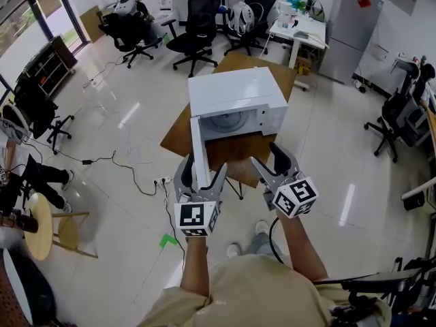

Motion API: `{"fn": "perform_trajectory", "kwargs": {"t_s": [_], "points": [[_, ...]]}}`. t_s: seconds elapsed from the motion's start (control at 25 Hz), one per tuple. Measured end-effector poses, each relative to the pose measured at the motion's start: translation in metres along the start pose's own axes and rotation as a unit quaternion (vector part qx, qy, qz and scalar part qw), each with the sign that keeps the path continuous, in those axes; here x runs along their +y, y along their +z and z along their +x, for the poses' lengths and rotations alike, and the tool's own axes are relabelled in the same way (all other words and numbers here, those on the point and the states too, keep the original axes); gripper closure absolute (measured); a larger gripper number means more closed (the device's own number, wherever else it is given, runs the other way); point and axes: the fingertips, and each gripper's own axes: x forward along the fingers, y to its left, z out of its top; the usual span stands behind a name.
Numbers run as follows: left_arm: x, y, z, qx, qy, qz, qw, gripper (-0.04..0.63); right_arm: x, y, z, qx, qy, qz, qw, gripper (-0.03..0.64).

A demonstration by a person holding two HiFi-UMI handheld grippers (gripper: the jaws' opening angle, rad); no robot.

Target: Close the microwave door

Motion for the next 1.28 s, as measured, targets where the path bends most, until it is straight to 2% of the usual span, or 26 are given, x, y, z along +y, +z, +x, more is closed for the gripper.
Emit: {"fn": "perform_trajectory", "kwargs": {"t_s": [0.2,0.32,0.6,0.8,0.92,1.08,1.28], "points": [[-0.020,0.032,0.071,-0.003,0.015,0.019,0.9997,0.218,-0.061,0.049,0.023,-0.013,0.025,0.005,1.000,0.313],[-0.038,0.027,0.108,0.002,0.031,0.029,0.9991,0.218,-0.098,0.060,0.025,-0.019,0.047,0.012,0.999,0.314],[-0.070,0.018,0.172,-0.001,0.054,0.047,0.9974,0.218,-0.171,0.057,0.034,-0.018,0.086,0.027,0.996,0.317],[-0.081,-0.013,0.183,0.018,0.077,0.060,0.9951,0.218,-0.214,0.022,0.035,-0.005,0.092,0.050,0.994,0.321],[-0.072,-0.026,0.188,0.024,0.080,0.059,0.9948,0.218,-0.220,0.017,0.043,-0.006,0.097,0.051,0.994,0.322],[-0.051,-0.016,0.200,0.022,0.076,0.066,0.9947,0.218,-0.216,0.033,0.066,-0.017,0.100,0.043,0.994,0.322],[-0.047,-0.011,0.188,0.018,0.072,0.079,0.9941,0.218,-0.203,0.043,0.063,-0.034,0.101,0.037,0.994,0.322]]}}
